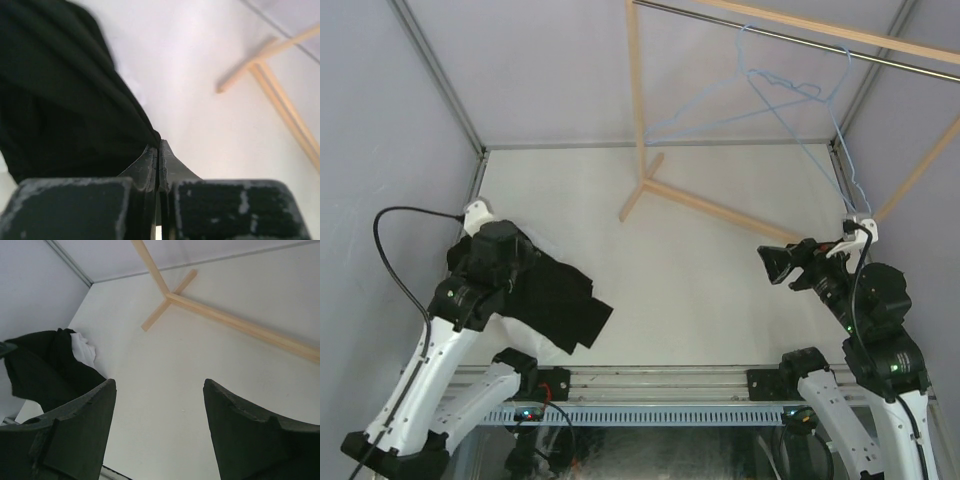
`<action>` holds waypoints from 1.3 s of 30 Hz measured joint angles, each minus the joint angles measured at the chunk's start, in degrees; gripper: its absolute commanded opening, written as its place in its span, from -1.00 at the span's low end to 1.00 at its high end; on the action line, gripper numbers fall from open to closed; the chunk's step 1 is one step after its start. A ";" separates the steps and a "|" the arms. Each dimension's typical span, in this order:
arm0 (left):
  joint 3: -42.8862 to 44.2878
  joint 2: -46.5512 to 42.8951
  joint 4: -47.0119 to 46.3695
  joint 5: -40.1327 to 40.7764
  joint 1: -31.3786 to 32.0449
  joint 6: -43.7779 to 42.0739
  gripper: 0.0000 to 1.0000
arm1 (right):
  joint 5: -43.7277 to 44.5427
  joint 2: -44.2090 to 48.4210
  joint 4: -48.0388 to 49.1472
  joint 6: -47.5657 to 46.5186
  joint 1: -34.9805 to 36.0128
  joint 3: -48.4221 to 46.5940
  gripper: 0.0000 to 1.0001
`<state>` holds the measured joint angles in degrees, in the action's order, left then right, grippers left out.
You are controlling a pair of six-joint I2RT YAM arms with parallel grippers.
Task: Place the shirt on the hanger
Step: Adjust the shirt at the center of the board.
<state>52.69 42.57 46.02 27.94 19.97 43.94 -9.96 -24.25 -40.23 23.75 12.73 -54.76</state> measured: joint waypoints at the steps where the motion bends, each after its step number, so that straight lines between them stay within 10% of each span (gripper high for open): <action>1: 2.49 0.79 -0.02 0.09 2.45 -0.68 -1.00 | 0.17 0.15 -0.07 0.07 0.00 0.37 0.41; 14: 18.29 22.23 -10.47 -0.81 38.27 -4.90 -0.97 | 13.60 8.17 -2.10 3.13 0.00 1.62 0.42; 20: 18.05 31.65 -17.11 -3.69 46.25 -5.40 0.29 | 20.24 11.96 -4.33 5.05 0.00 4.26 0.42; 27: 10.49 26.80 -18.75 -1.53 44.50 -3.78 0.56 | 19.93 13.18 -4.94 6.56 0.00 7.02 0.42; 39: -2.64 4.00 -15.72 -2.16 20.72 -1.51 1.00 | 12.37 12.26 -2.84 8.26 0.00 13.62 0.43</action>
<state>50.04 46.57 30.30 25.78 40.69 42.44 2.42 -11.99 -43.07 32.01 12.73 -41.15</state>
